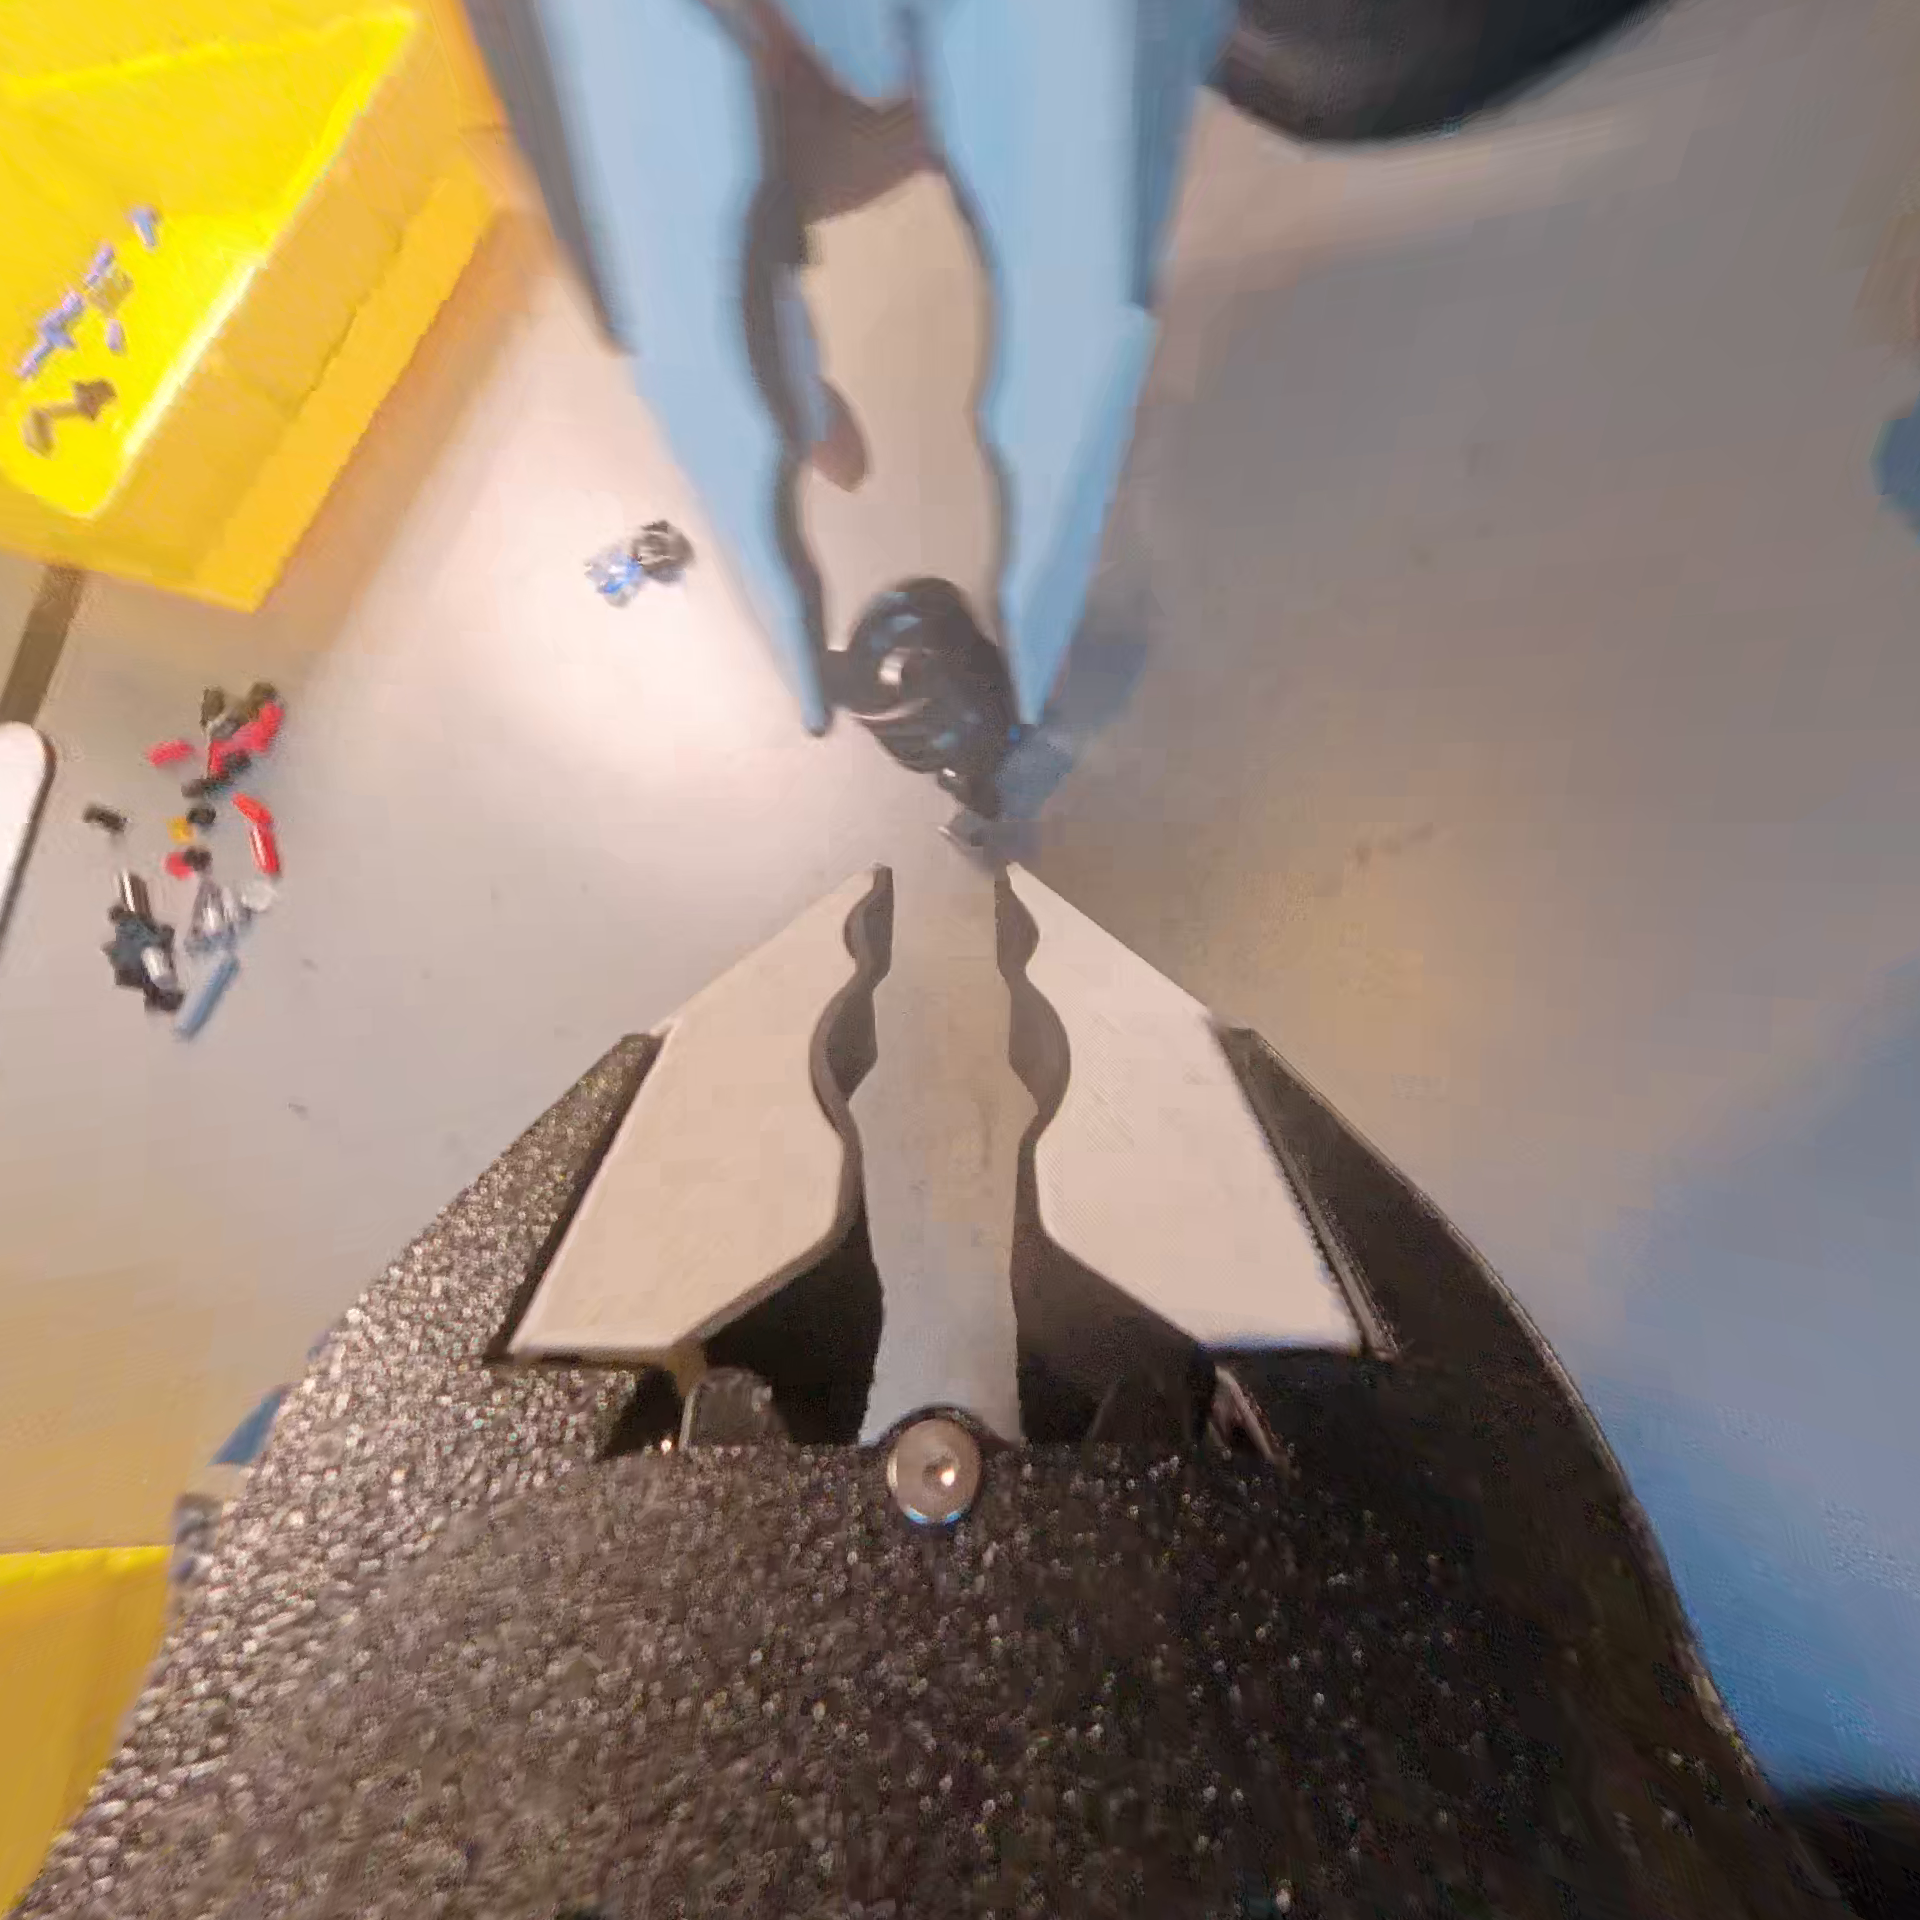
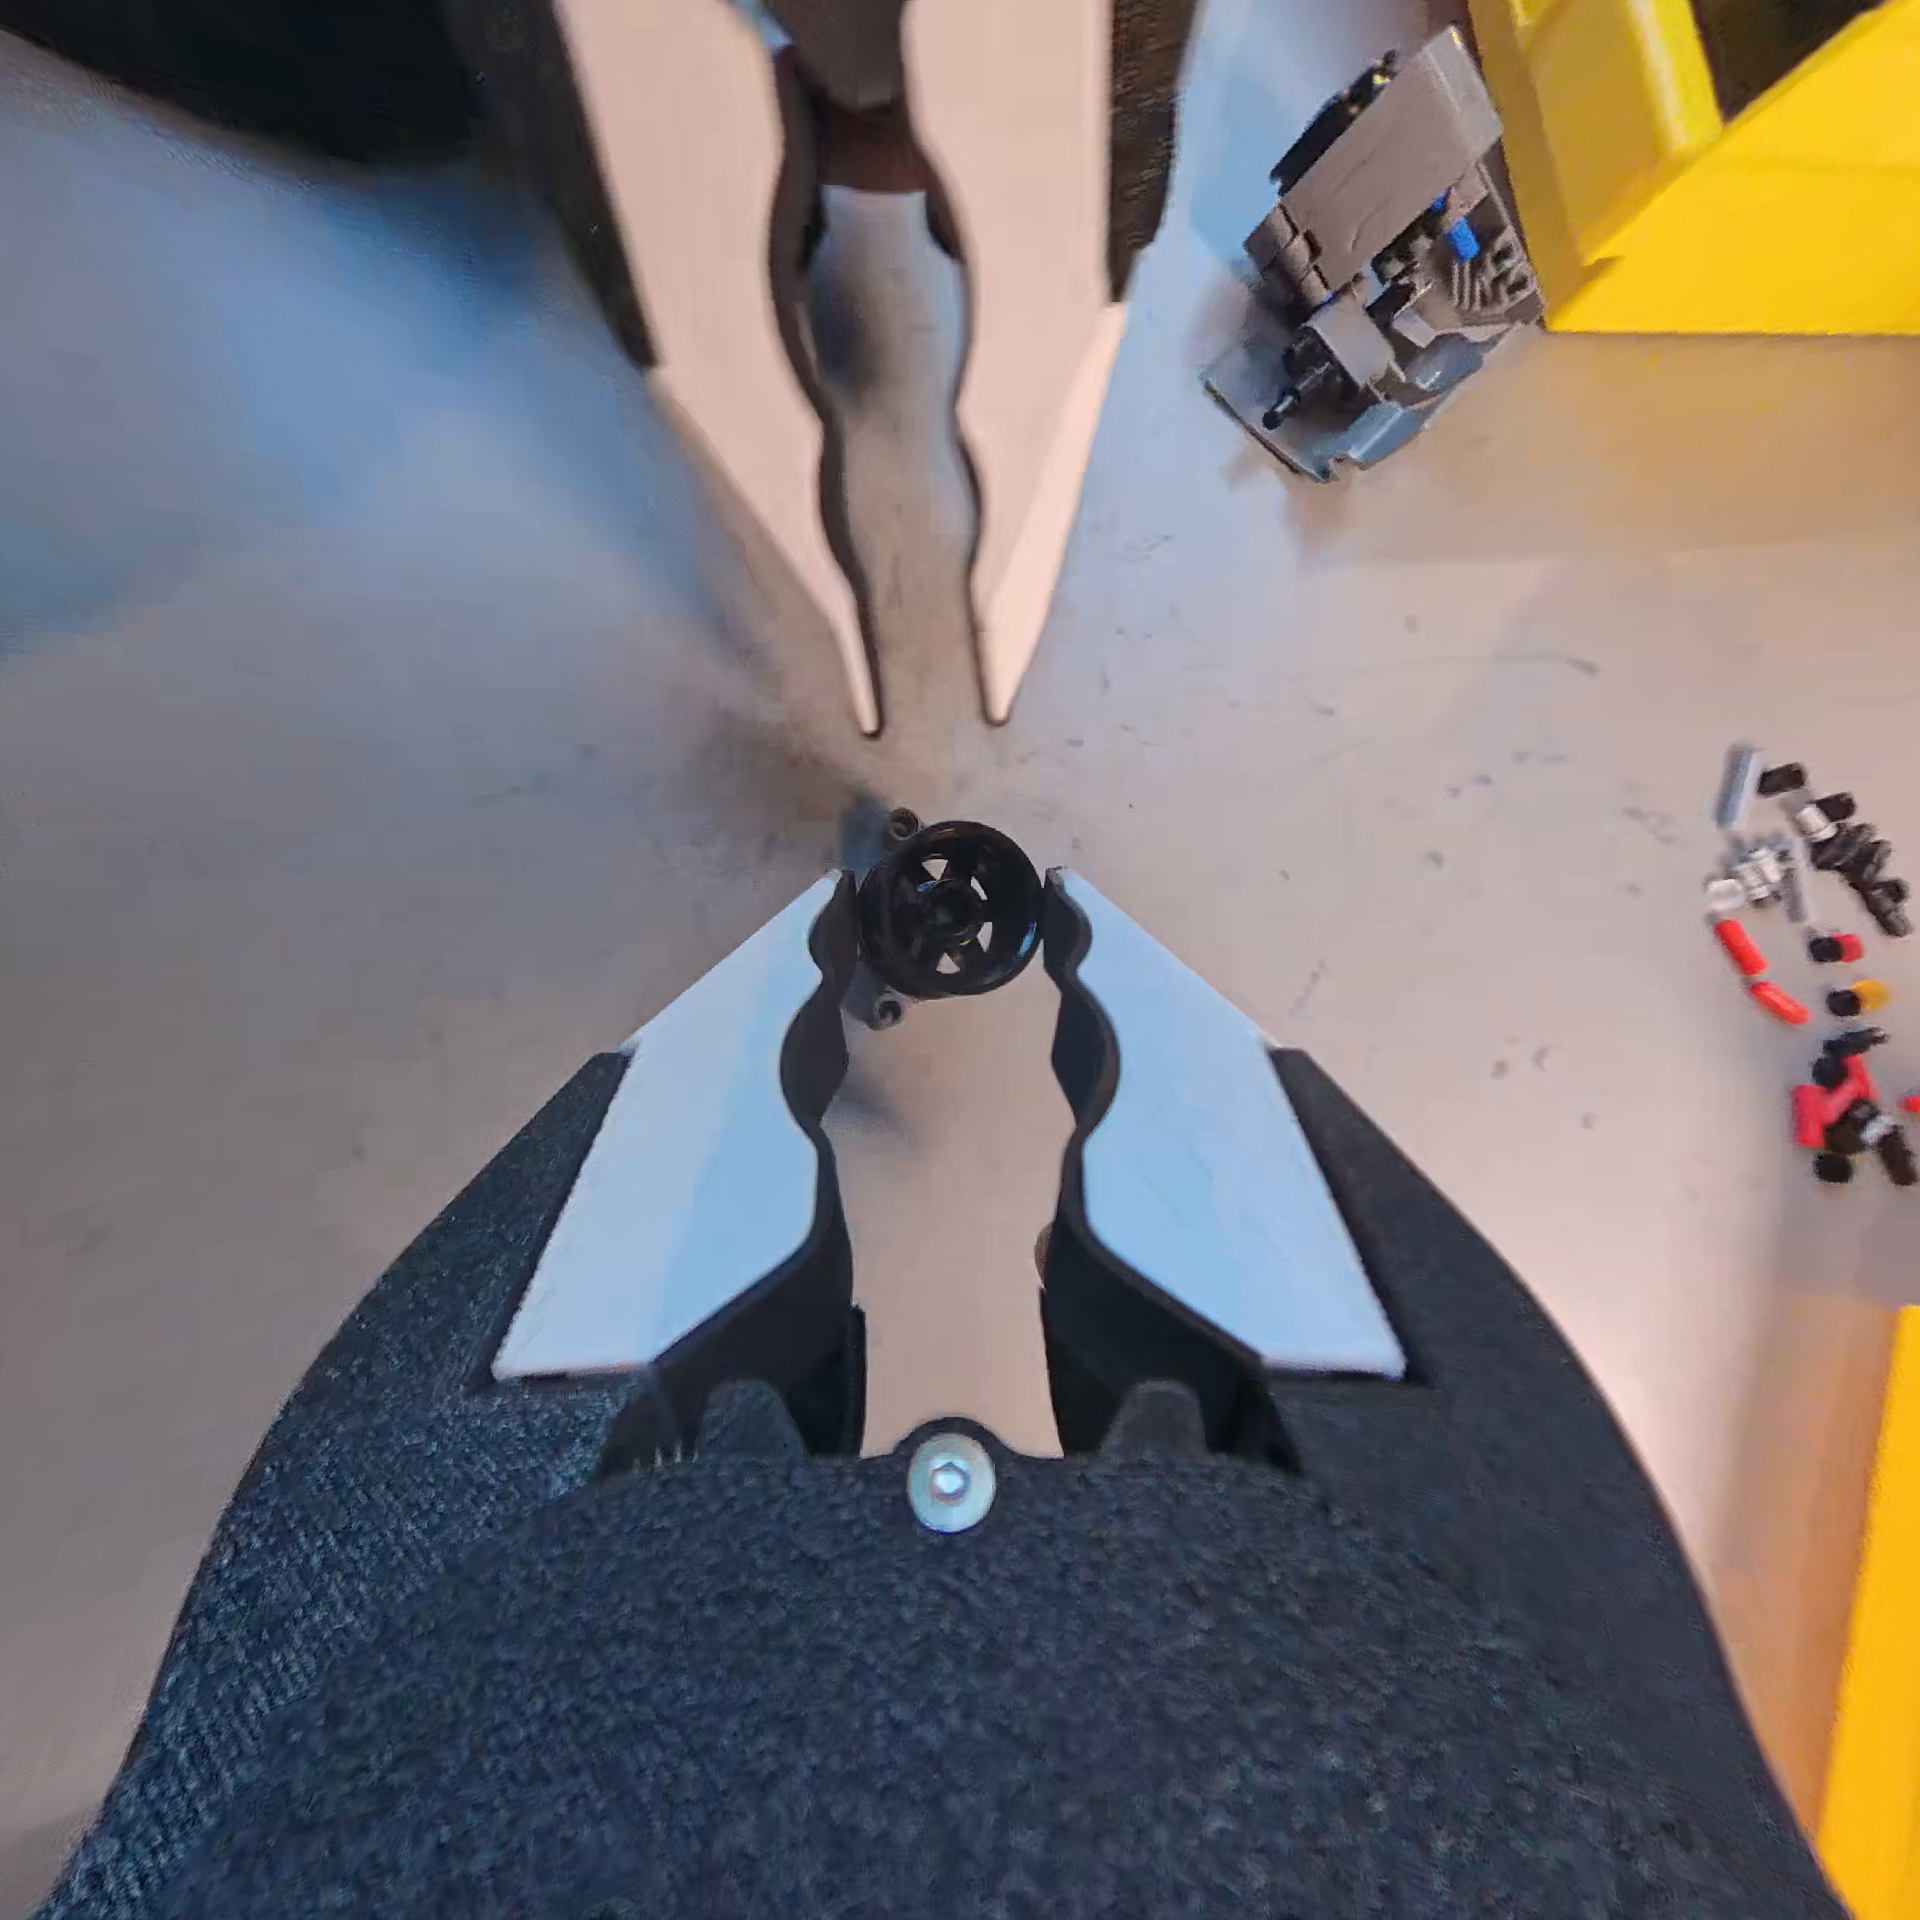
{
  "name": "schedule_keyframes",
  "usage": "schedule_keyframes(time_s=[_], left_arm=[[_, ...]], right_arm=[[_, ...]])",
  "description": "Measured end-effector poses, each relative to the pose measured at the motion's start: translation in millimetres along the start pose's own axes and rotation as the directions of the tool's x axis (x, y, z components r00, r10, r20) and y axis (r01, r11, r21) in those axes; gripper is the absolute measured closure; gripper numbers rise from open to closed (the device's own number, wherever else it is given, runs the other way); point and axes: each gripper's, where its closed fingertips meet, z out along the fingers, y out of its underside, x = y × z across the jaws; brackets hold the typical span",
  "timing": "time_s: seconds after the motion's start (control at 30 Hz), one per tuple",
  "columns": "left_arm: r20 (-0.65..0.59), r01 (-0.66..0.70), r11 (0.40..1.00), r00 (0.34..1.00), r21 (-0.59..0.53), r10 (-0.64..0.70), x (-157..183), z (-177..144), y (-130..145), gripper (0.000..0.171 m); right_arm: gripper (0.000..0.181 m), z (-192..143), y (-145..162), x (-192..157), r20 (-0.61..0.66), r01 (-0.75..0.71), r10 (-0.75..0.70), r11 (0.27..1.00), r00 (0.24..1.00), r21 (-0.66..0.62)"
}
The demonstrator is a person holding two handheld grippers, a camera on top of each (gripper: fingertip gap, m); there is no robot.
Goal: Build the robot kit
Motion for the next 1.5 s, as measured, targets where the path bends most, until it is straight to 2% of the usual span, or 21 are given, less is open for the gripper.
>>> schedule_keyframes(time_s=[0.07, 0.13, 0.27, 0.33, 0.83, 1.2, 1.27, 1.33, 1.4, 1.5], left_arm=[[-0.001, 0.106, 0.992, 0.994, 0.069, -0.106, -8.4, -1.5, -8.3, 0.156], [-0.038, 0.183, 0.979, 0.983, 0.091, -0.181, -6.5, 1.2, -14.8, 0.156], [-0.037, 0.261, 0.954, 0.965, 0.146, -0.258, -6.5, 4.8, -32.9, 0.157], [-0.042, 0.284, 0.951, 0.959, 0.123, -0.281, -4.4, 10.4, -34.6, 0.156], [-0.097, 0.271, 0.96, 0.96, 0.073, -0.264, 7.7, 16.1, -36.5, 0.167], [-0.13, 0.298, 0.955, 0.946, -0.002, -0.296, 9.6, 19.0, -33.4, 0.169], [-0.137, 0.276, 0.96, 0.95, -0.052, -0.281, 14.7, 25.3, -25.4, 0.17], [-0.074, 0.216, 0.975, 0.973, -0.048, -0.219, 11.6, 24.5, -24.1, 0.17], [-0.052, 0.206, 0.977, 0.977, -0.05, -0.209, 9.8, 24.5, -24.6, 0.17], [-0.106, 0.266, 0.964, 0.958, -0.022, -0.267, 5.5, 21.3, -25.0, 0.169]], right_arm=[[0.146, 1.3, -1.1, -1.0, -0.011, 0.025, -0.025, 0.999, 1.0, -0.032], [0.146, 1.5, -0.5, -0.4, 0.008, 0.007, -0.007, 0.999, 1.0, -0.046], [0.146, 0.8, 1.8, 1.5, 0.046, -0.061, 0.062, 0.997, 0.997, -0.038], [0.146, 1.4, 1.5, 1.4, 0.046, -0.071, 0.073, 0.997, 0.996, -0.033], [0.146, 0.3, 2.9, -2.2, -0.017, -0.051, 0.051, 0.998, 0.999, -0.034], [0.146, 2.8, 4.5, -3.4, -0.01, -0.07, 0.07, 0.997, 0.997, -0.024], [0.145, 12.0, 10.0, -6.2, -0.029, -0.014, 0.013, 0.999, 0.999, -0.042], [0.146, 12.2, 8.6, -2.3, -0.072, 0.029, -0.031, 0.999, 0.997, -0.031], [0.146, 12.2, 8.6, -1.6, -0.047, -0.028, 0.029, 1.0, 0.998, 0.007], [0.145, 12.7, 6.4, 0.3, -0.025, -0.083, 0.084, 0.996, 0.996, 0.02]])
